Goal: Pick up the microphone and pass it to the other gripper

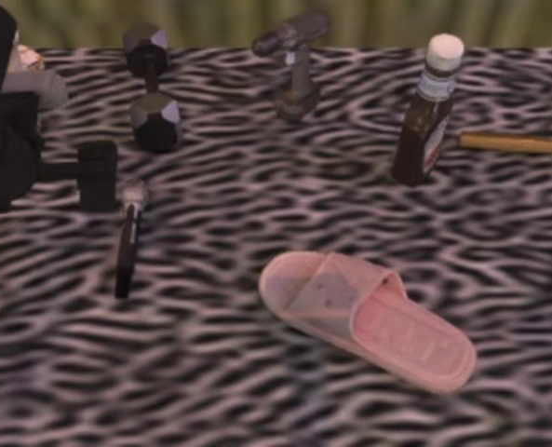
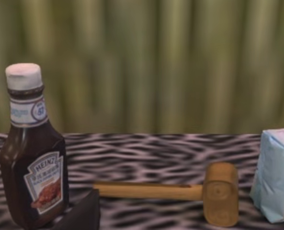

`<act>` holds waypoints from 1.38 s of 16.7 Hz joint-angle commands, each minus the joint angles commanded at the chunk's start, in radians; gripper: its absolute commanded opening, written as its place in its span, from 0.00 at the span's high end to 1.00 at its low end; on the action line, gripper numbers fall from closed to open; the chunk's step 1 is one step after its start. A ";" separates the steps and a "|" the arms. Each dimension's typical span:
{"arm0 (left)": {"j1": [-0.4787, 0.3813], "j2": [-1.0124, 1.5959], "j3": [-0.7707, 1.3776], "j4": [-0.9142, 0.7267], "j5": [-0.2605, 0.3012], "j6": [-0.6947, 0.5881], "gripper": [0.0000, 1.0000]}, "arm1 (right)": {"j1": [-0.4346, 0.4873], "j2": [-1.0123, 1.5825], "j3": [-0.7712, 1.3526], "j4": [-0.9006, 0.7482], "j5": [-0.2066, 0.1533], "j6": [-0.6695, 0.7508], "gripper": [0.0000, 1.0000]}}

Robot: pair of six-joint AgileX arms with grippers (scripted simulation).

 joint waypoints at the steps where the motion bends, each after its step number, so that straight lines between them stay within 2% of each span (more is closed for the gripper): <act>1: -0.008 0.080 0.057 -0.036 0.003 -0.008 0.00 | 0.000 0.000 0.000 0.000 0.000 0.000 0.00; 7: -0.043 0.393 0.299 -0.175 0.014 -0.038 0.00 | 0.000 0.000 0.000 0.000 0.000 0.000 0.00; 15: -0.042 0.430 0.326 -0.186 0.015 -0.041 0.00 | 0.000 0.000 0.000 0.000 0.000 0.000 0.00; 18: -0.048 0.476 0.299 -0.117 0.016 -0.043 0.00 | 0.000 0.000 0.000 0.000 0.000 0.000 0.00; 23: -0.060 0.605 0.226 0.095 0.016 -0.053 0.00 | 0.000 0.000 0.000 0.000 0.000 0.000 0.00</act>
